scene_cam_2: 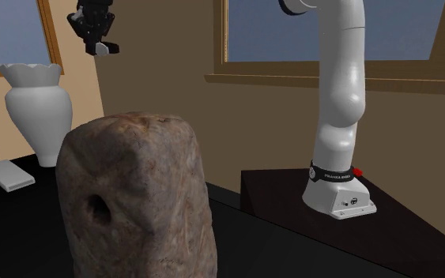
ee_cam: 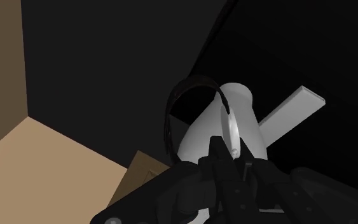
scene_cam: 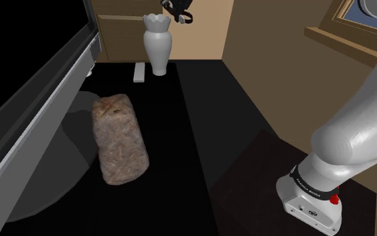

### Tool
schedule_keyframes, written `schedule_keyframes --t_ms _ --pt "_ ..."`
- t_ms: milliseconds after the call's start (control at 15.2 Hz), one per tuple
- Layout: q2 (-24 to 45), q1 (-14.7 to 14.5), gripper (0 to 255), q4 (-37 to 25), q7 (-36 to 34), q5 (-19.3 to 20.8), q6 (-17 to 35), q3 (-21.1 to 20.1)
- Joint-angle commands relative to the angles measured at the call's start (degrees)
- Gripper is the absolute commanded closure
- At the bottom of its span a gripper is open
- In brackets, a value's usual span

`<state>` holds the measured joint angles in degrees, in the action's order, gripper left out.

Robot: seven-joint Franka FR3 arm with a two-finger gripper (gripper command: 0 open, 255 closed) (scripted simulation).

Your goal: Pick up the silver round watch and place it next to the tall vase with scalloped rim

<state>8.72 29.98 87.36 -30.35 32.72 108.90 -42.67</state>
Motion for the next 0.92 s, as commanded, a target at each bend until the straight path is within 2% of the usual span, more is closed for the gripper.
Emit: schedule_keyframes --t_ms 0,858 --pt "-0.4 0.3 255 1.8 -0.6 0.0 1.5 0.1" --pt "-0.6 1.2 255 11.7 -4.9 1.8 10.3 0.8"
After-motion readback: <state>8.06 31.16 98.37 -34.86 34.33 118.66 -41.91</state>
